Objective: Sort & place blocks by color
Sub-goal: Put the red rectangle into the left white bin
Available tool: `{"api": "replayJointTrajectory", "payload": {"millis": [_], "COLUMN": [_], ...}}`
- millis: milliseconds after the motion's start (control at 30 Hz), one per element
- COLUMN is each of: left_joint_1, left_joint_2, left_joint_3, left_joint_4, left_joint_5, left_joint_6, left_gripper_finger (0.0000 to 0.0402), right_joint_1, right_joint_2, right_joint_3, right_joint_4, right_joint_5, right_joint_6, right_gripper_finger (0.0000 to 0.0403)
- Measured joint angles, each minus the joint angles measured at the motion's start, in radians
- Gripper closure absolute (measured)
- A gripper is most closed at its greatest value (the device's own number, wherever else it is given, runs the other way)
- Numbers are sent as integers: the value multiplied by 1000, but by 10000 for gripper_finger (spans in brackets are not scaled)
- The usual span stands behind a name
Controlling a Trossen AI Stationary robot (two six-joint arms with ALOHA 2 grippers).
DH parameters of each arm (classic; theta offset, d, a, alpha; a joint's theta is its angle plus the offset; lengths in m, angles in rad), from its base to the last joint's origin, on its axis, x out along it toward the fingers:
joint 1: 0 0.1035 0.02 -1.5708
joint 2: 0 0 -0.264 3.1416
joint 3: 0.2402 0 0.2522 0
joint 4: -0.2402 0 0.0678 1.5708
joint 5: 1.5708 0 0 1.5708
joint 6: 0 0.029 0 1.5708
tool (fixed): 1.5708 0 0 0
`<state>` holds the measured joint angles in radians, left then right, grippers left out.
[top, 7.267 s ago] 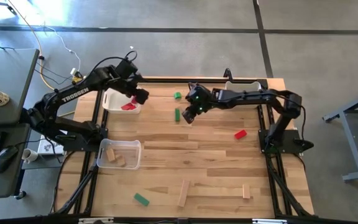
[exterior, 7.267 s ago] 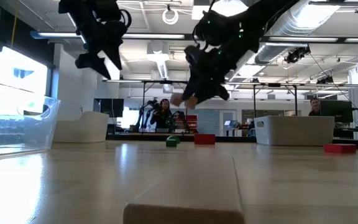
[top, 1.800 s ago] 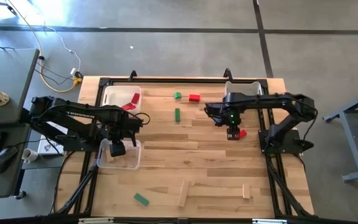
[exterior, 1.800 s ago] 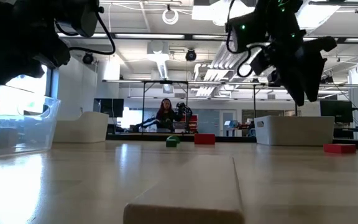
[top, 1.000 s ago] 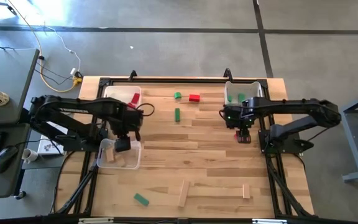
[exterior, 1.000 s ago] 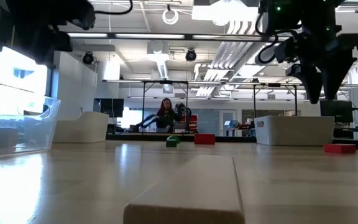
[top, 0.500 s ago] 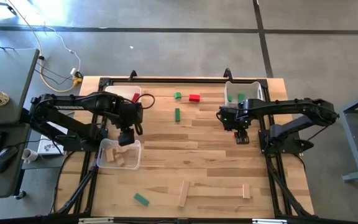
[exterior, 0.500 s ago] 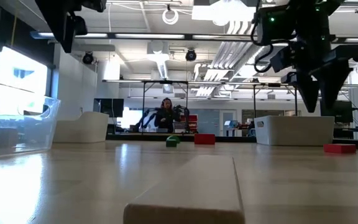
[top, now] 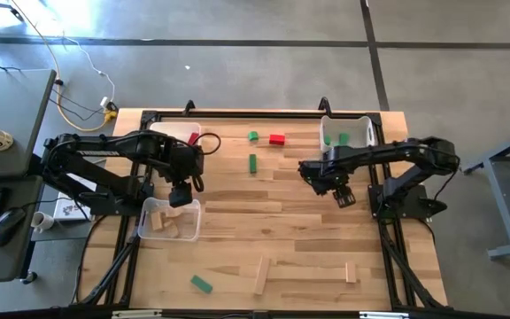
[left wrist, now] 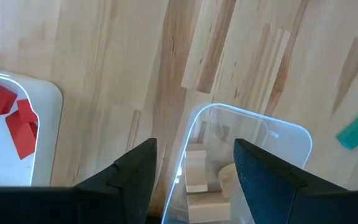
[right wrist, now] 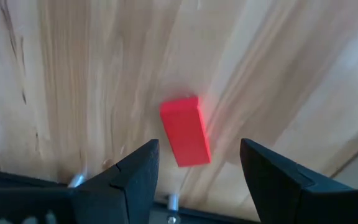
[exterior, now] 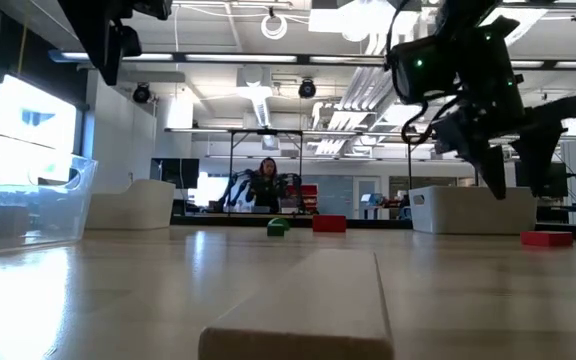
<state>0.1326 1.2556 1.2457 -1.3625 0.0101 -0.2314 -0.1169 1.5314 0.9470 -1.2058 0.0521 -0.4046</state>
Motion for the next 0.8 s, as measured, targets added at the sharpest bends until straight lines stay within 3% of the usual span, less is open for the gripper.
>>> {"api": "replayJointTrajectory", "payload": {"millis": [167,367,800], "left_joint_1": [0,0,0], "left_joint_2": [0,0,0], "left_joint_3": [0,0,0], "left_joint_4": [2,3,3], "left_joint_5": [0,0,0], "left_joint_6": [0,0,7], "left_gripper_finger": [201,204,204], "right_joint_1": [41,97,107], "right_joint_2": [83,161,268], "right_joint_3": [0,0,0], "right_joint_4": [7,-1,25], "right_joint_5": [11,98,88], "right_joint_6": [26,29,132], "right_gripper_finger": [192,192,192]}}
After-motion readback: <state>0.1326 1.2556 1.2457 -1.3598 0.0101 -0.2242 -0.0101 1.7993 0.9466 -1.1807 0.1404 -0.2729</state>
